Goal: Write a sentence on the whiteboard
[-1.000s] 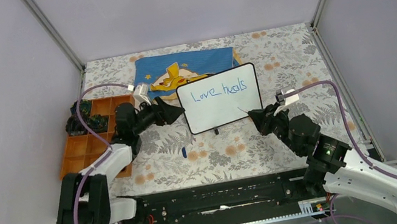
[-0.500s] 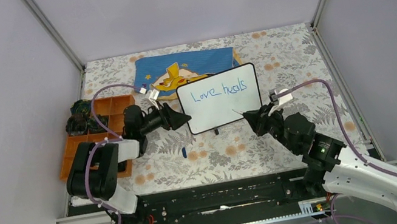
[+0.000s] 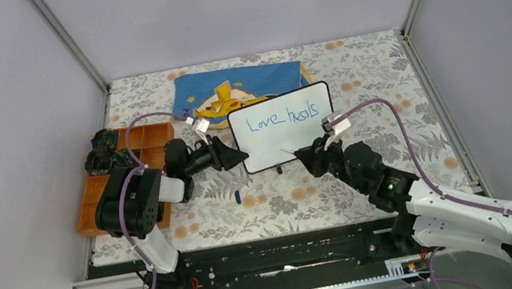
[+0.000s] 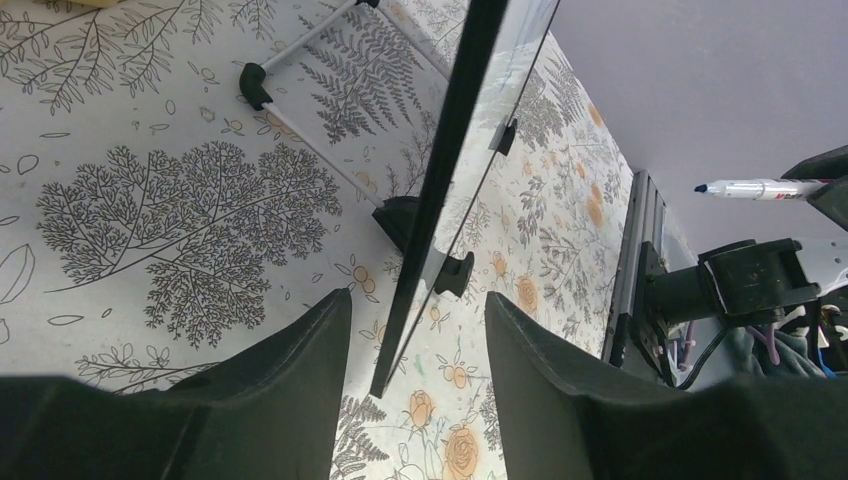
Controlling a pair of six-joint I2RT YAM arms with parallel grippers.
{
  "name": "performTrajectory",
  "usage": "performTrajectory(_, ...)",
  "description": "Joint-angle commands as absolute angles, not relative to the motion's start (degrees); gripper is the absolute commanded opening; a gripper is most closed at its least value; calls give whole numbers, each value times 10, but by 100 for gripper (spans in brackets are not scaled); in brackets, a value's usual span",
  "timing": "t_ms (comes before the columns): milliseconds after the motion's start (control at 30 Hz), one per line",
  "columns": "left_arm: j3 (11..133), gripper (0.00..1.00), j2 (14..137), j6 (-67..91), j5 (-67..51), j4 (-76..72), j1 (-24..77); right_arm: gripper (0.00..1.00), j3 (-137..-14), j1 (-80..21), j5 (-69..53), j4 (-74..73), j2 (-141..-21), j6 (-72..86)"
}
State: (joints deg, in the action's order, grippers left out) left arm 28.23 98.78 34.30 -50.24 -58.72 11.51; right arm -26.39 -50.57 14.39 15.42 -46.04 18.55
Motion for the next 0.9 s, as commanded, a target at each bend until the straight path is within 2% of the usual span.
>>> performTrajectory(0, 286, 57, 1015, 365, -521, -683, 111, 0, -269, -506, 116, 228, -487, 190)
performTrajectory(567, 294, 33, 1058, 388, -528, -734, 105, 0, -290, -505, 100, 288, -583, 184)
performTrajectory(867, 291, 20, 1059, 385, -522, -737, 102, 0, -284, -534, 175, 353, -629, 145)
